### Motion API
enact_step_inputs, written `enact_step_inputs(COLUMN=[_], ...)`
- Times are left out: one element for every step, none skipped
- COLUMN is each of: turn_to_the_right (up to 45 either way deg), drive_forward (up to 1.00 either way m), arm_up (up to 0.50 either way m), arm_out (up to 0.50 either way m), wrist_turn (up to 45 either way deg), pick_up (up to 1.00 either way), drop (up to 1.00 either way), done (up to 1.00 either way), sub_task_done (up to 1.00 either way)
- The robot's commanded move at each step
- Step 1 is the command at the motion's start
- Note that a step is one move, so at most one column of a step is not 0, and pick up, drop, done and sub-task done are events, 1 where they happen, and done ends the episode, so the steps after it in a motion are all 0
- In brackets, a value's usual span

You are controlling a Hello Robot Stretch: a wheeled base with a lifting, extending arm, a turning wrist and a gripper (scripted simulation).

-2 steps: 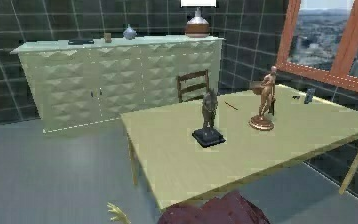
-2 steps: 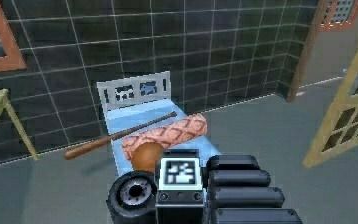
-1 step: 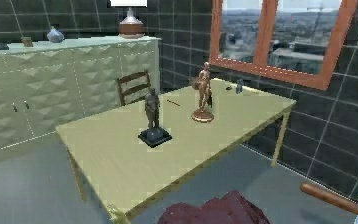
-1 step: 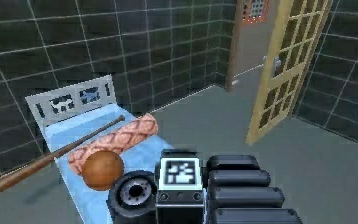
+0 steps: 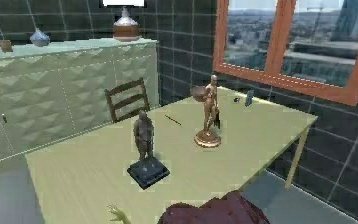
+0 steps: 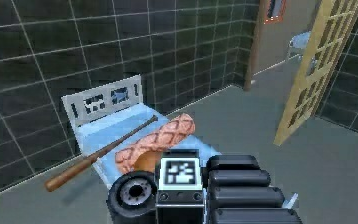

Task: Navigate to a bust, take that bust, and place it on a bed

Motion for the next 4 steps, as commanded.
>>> enact_step_inputs(turn_to_the_right=[45.0,9.0,0.0,45.0], drive_forward=[0.0,0.0,0.8,0.0], arm_up=[0.0,0.0,0.0,0.0], arm_out=[0.0,0.0,0.0,0.0], wrist_turn=[0.0,0.0,0.0,0.0], pick_up=[0.0,0.0,0.0,0.0], drop=[0.0,0.0,0.0,0.0], done=[0.0,0.0,0.0,0.0], sub_task_done=[0.0,0.0,0.0,0.0])
